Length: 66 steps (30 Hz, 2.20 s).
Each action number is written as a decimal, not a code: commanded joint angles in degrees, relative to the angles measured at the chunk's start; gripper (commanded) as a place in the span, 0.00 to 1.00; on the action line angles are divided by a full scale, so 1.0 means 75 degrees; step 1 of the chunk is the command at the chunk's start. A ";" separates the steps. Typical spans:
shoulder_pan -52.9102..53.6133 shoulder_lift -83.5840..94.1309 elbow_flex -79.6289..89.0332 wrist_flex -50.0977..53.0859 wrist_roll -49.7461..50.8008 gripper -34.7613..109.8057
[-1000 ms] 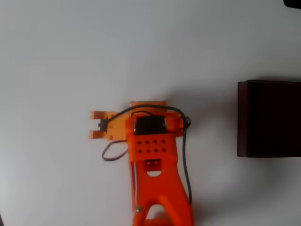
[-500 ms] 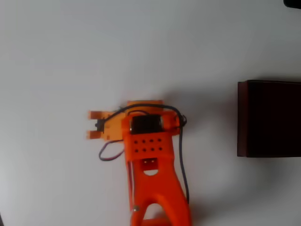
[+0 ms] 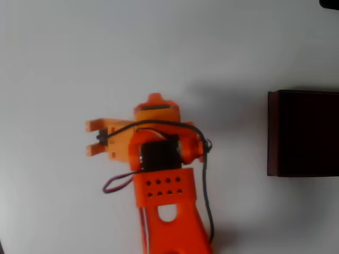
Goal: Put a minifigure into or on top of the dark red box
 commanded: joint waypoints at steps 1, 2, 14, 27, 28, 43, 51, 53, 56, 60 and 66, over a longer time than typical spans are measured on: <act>-0.0375 0.0187 -0.0117 -0.0047 0.0445 0.41; -0.0445 0.0047 -0.0047 -0.0117 0.0527 0.41; -0.1066 -0.2332 -0.0434 -0.0563 0.1324 0.40; -0.0902 -0.2895 -0.0691 -0.0656 0.1230 0.37; -0.0879 -0.2895 -0.0691 -0.0656 0.1242 0.37; -0.0820 -0.2953 -0.0750 -0.0621 0.1301 0.28; -0.0832 -0.2848 -0.0691 -0.0527 0.1312 0.24; -0.0797 -0.2625 -0.0762 -0.0223 0.1301 0.24; -0.0504 -0.1910 -0.0949 0.0586 0.1184 0.24; 0.0398 -0.0504 -0.0996 0.1547 0.0867 0.24; 0.2437 0.1230 -0.0715 0.2121 0.0129 0.24</act>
